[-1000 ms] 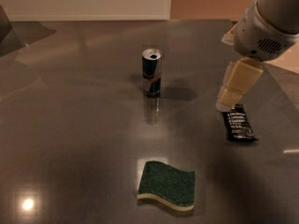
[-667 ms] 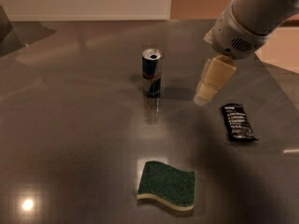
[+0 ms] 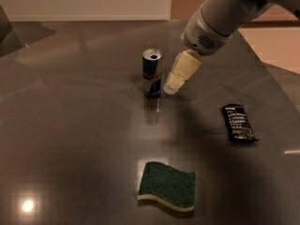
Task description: Pick redbull can
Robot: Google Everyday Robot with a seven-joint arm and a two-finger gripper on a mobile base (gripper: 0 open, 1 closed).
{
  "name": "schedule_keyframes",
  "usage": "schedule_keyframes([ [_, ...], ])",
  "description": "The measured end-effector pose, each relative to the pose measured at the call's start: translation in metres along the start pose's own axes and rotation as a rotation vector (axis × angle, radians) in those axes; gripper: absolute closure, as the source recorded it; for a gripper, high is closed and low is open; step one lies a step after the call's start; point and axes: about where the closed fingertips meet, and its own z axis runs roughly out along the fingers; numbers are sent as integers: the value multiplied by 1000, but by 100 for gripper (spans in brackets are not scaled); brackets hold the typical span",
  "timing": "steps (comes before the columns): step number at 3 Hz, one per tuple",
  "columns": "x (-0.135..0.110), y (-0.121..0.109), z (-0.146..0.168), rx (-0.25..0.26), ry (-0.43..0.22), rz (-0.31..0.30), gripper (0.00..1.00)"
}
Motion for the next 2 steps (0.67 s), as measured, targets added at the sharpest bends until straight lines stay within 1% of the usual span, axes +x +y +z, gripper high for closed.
schedule_keyframes([
  [1,-19,-10,20,-12,-41,19,0],
  [2,-30,-16,38,-15,-63,22,0],
])
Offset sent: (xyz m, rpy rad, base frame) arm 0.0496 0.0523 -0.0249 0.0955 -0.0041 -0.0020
